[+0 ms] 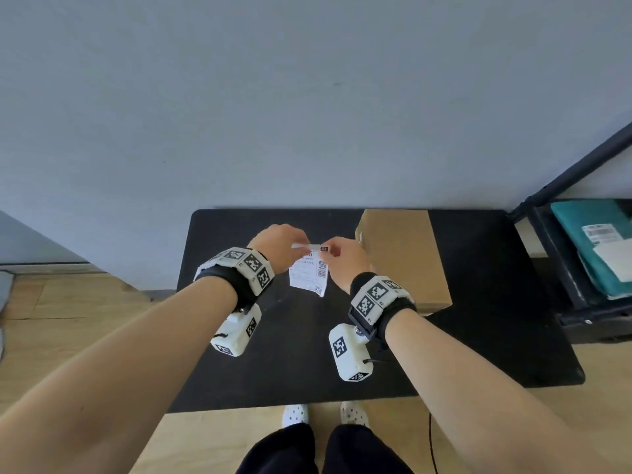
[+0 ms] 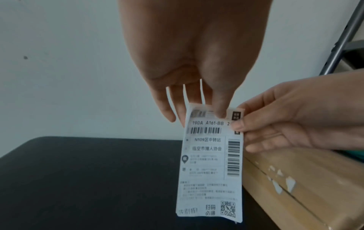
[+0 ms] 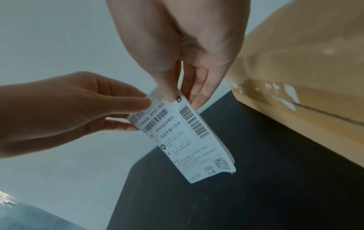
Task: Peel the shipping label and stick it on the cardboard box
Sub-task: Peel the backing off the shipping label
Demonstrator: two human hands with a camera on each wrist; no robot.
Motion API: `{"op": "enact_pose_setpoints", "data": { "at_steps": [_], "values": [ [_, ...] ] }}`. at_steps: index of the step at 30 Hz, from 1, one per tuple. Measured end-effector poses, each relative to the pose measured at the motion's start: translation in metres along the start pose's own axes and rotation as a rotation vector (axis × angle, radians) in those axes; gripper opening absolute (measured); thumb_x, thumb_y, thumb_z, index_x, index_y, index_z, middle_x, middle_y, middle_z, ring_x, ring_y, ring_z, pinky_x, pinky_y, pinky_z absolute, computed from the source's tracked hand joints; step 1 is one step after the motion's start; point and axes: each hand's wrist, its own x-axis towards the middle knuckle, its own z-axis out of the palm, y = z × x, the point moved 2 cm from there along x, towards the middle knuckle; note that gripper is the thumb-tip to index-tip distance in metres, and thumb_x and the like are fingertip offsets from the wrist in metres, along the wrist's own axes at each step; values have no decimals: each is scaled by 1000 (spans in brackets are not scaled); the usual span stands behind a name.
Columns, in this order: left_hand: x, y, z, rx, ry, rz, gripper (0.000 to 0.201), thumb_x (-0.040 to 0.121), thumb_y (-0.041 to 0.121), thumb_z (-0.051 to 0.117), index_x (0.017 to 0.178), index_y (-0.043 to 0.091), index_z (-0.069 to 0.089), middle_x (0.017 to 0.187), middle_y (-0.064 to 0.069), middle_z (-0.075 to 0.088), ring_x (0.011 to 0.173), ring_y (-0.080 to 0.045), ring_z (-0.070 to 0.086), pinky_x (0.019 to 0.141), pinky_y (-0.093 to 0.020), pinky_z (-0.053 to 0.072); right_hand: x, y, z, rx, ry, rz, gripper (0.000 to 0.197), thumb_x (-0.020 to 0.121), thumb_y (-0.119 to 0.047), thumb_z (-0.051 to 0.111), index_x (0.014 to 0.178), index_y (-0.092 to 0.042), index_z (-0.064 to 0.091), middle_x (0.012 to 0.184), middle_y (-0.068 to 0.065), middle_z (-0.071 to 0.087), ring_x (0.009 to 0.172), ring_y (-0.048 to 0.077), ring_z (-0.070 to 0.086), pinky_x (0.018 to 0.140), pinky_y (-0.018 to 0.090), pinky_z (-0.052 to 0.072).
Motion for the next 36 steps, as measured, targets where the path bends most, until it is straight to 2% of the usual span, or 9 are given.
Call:
{"op": "enact_pose_setpoints", "data": {
  "at_steps": [4,9,13,16,20,24,28,32,36],
  "values": [
    [-13,15,-18,-151,77,-2,26,90,32,58,100,13,73,101,-6,74,91,-20,66,79,-30,51,-9,-17,-21,60,0,-71,11,91,-16,57,91,-18,68,95,6,71,90,24,66,81,35,53],
    [-23,26,-37,-268,92,-29,23,89,18,59,96,4,74,96,-19,75,74,-22,64,81,-40,58,-19,-38,-43,94,-4,-141,29,91,-19,58,65,-32,56,89,6,71,91,29,70,84,45,57],
    [-30,29,-46,-290,61,-43,20,89,14,54,88,6,72,91,-19,76,81,-27,73,79,-37,60,-25,-50,-60,96,50,-198,8,89,-16,60,90,-18,68,102,8,72,95,24,67,88,39,55],
    [-33,31,-54,-320,128,-61,22,91,15,52,91,5,71,90,-17,77,79,-24,74,79,-35,60,-26,-53,-70,99,145,-203,22,89,-17,63,111,-13,64,111,1,66,93,14,59,83,28,51],
    [-35,36,-60,-447,209,-67,19,92,11,50,81,7,66,91,-22,75,79,-29,73,78,-38,60,-26,-59,-70,152,104,-227,19,89,-17,63,106,-11,70,112,4,70,92,13,60,86,26,50],
    [-39,42,-61,-476,218,-47,18,92,15,52,83,6,65,87,-25,74,81,-32,73,77,-39,59,-29,-64,-64,235,15,-253,22,87,-18,66,106,-8,71,110,10,71,101,22,66,93,40,55],
    [-41,41,-61,-507,227,-69,22,93,17,52,89,0,66,82,-23,74,77,-30,73,76,-37,60,-35,-68,-62,350,-60,-286,26,89,-14,65,110,-1,69,99,8,67,97,18,62,84,30,56],
    [-41,39,-60,-599,236,-125,25,95,20,52,79,4,61,69,-14,71,66,-25,70,70,-32,59,-44,-66,-59,421,-148,-266,29,87,-19,68,110,-2,69,95,5,68,94,16,64,83,25,54],
    [-42,40,-57,-621,234,-134,25,95,21,51,75,7,57,64,-11,69,64,-23,69,68,-30,58,-47,-63,-58,396,-153,-269,28,81,-25,74,102,-7,73,101,17,74,97,28,69,95,35,54]
  ]
}}
